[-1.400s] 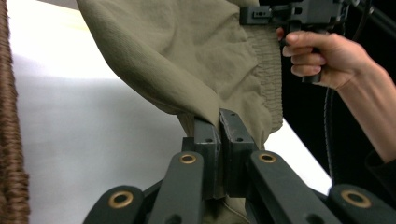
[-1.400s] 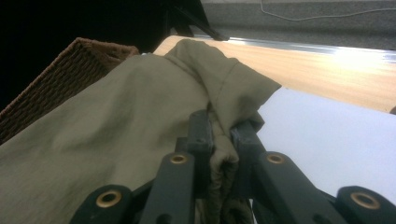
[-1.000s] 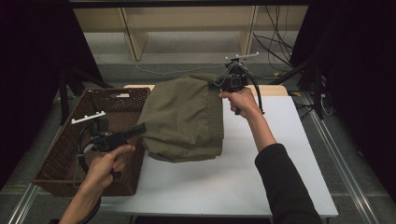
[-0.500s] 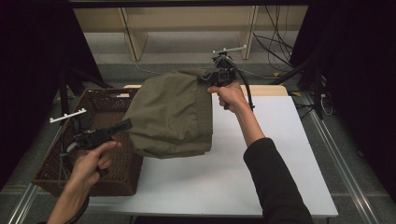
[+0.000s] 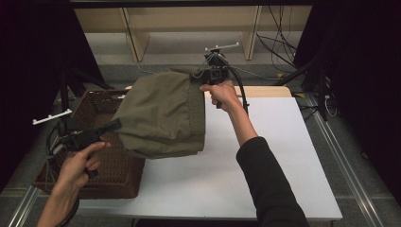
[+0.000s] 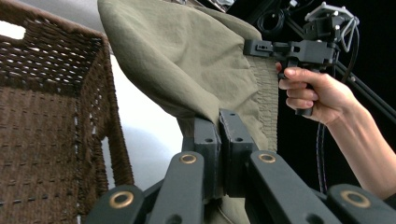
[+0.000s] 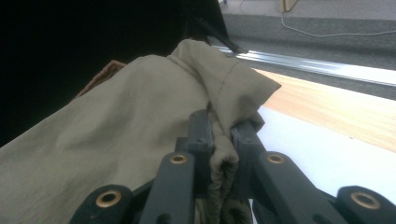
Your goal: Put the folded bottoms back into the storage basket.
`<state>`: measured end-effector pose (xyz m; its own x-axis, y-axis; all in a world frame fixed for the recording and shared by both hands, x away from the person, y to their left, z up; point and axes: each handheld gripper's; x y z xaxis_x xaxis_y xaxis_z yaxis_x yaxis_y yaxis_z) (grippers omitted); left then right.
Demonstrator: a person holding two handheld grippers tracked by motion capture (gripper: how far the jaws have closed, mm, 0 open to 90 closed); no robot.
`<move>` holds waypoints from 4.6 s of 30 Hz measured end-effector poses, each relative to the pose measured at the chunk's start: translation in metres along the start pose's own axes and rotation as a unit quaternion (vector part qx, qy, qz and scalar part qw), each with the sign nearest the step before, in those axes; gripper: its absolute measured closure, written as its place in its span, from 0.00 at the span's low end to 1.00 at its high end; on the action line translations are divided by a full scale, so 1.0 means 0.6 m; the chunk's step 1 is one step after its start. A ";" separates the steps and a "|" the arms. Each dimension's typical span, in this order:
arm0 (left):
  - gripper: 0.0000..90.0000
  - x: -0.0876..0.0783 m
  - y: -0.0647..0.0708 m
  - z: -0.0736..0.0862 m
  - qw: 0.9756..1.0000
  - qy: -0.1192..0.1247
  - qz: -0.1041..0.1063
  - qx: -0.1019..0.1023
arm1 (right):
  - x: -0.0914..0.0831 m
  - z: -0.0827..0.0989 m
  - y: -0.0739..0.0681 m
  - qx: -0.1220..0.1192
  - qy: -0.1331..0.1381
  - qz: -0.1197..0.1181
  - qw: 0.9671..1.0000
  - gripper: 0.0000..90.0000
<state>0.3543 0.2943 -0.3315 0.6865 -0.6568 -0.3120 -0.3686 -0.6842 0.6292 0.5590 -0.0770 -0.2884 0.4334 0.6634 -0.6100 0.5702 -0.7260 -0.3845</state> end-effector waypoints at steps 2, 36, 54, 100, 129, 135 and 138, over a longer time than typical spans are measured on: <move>0.96 -0.007 -0.003 -0.004 1.000 0.005 0.000 -0.001 | 0.004 -0.003 -0.005 -0.002 0.001 -0.002 1.000 0.91; 0.96 -0.137 -0.088 -0.056 0.995 0.068 0.018 -0.071 | 0.073 -0.038 -0.121 -0.015 0.008 -0.038 0.999 0.91; 0.96 -0.185 -0.114 -0.065 0.991 0.100 0.020 -0.087 | 0.102 -0.049 -0.170 -0.030 0.005 -0.049 0.998 0.91; 0.96 -0.255 -0.184 -0.060 0.987 0.115 -0.004 -0.114 | 0.177 -0.027 -0.239 -0.037 -0.009 -0.059 0.997 0.91; 0.96 -0.256 -0.215 -0.048 0.986 0.098 -0.021 -0.132 | 0.221 -0.005 -0.251 -0.037 -0.029 -0.060 0.997 0.90; 0.96 -0.256 -0.216 -0.046 0.986 0.095 -0.022 -0.132 | 0.225 -0.002 -0.251 -0.035 -0.033 -0.061 0.997 0.90; 0.96 -0.254 -0.217 -0.046 0.987 0.090 -0.024 -0.130 | 0.228 0.001 -0.251 -0.037 -0.035 -0.060 0.997 0.90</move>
<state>0.3149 0.4923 -0.3463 0.8080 -0.5431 -0.2285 -0.1760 -0.5926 0.7861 0.5323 0.1229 -0.3142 0.3106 0.7289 -0.6101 0.6664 -0.6247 -0.4070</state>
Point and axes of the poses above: each handheld gripper's, and its own axes: x roughly forward along the jaws, z roughly out of its underside, y roughly to its right, and after that the axes turned 4 degrees about -y, right-handed
